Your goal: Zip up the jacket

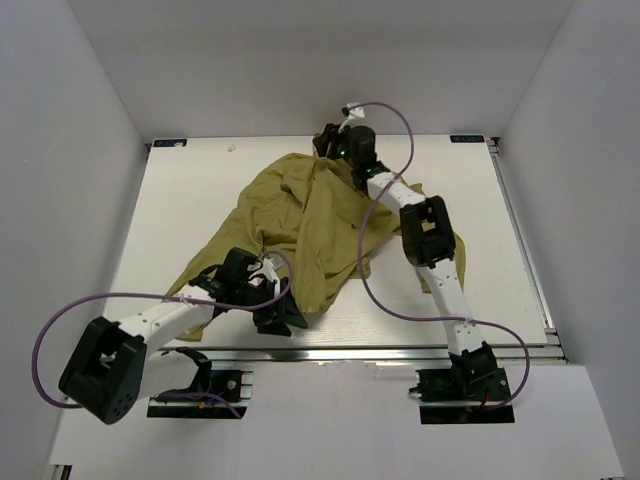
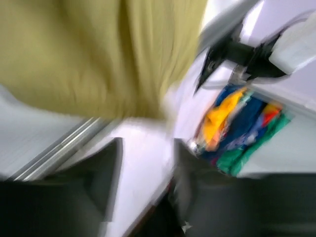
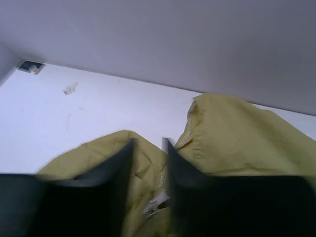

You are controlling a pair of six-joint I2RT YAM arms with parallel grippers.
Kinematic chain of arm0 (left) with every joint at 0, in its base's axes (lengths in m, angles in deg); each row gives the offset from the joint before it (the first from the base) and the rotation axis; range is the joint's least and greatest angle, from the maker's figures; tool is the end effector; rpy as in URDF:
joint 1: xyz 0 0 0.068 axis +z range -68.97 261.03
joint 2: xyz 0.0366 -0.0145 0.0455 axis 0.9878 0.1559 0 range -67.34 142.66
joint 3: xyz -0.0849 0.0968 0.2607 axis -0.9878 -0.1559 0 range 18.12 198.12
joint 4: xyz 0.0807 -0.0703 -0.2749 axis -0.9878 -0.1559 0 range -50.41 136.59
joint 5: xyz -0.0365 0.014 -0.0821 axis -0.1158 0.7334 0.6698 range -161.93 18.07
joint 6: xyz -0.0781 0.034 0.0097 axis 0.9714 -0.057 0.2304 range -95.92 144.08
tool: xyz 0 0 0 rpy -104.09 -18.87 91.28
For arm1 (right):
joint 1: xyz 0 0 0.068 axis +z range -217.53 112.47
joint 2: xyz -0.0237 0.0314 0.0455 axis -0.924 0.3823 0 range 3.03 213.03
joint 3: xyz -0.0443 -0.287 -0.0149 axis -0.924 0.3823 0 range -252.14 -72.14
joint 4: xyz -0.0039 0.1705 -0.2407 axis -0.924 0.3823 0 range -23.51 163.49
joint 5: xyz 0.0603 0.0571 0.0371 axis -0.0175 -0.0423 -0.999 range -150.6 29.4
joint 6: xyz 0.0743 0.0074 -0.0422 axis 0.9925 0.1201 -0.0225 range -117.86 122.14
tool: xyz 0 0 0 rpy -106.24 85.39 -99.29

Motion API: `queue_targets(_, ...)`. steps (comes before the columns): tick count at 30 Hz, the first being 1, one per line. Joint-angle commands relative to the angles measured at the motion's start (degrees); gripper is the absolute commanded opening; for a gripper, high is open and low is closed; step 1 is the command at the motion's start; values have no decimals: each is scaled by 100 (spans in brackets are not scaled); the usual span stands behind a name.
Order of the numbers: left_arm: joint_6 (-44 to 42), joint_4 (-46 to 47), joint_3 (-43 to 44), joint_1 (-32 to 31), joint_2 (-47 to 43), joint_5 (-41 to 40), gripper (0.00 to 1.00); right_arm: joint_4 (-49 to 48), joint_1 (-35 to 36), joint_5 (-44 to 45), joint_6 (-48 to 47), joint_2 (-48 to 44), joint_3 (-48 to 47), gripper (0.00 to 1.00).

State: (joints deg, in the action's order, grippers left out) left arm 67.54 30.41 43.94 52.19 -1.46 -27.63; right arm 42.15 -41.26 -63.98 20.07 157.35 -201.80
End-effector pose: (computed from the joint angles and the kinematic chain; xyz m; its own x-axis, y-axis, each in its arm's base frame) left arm 0.1752 -0.1567 0.1302 -0.9999 -0.0113 -0.0040 -0.0035 0.5950 -0.8037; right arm 0.6294 0.3156 0.1725 -0.1571 0.2652 -0.9513 -0.4690 0.8277 0.3082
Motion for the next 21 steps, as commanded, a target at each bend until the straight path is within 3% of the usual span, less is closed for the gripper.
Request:
queue_targets(1,-512,-1692,465,-157,257,371,80,-846,-517,-487,0,-1244,396,89)
queue_targets(2,-888,-2191,1016,-157,345,161,95,-758,-517,-628,-35,-1760,938,89)
queue_targets(3,-1049,-2474,1343,-157,354,-416,98,-704,-525,-716,-44,-2052,1256,89)
queue_targets(8,-1517,-3214,3206,-87,451,-1966,98,515,-552,-648,-63,-4167,2909,89)
queue_targets(11,-1218,-3426,4271,18,714,-3642,98,1657,-605,2,105,-5476,4052,89)
queue_targets(13,-1113,-3461,5053,465,1029,-4974,98,2315,-622,695,280,-6121,4930,89)
queue_targets(15,-919,-3506,5737,1253,1259,-5203,98,2765,-622,1144,403,-7062,5667,89)
queue_targets(18,-996,-2997,5907,1748,1374,-5133,98,3373,-622,1610,378,-8161,6329,89)
queue_targets(21,-1076,-3119,6083,2048,1392,-5448,98,3936,-622,2128,404,-9084,6980,89)
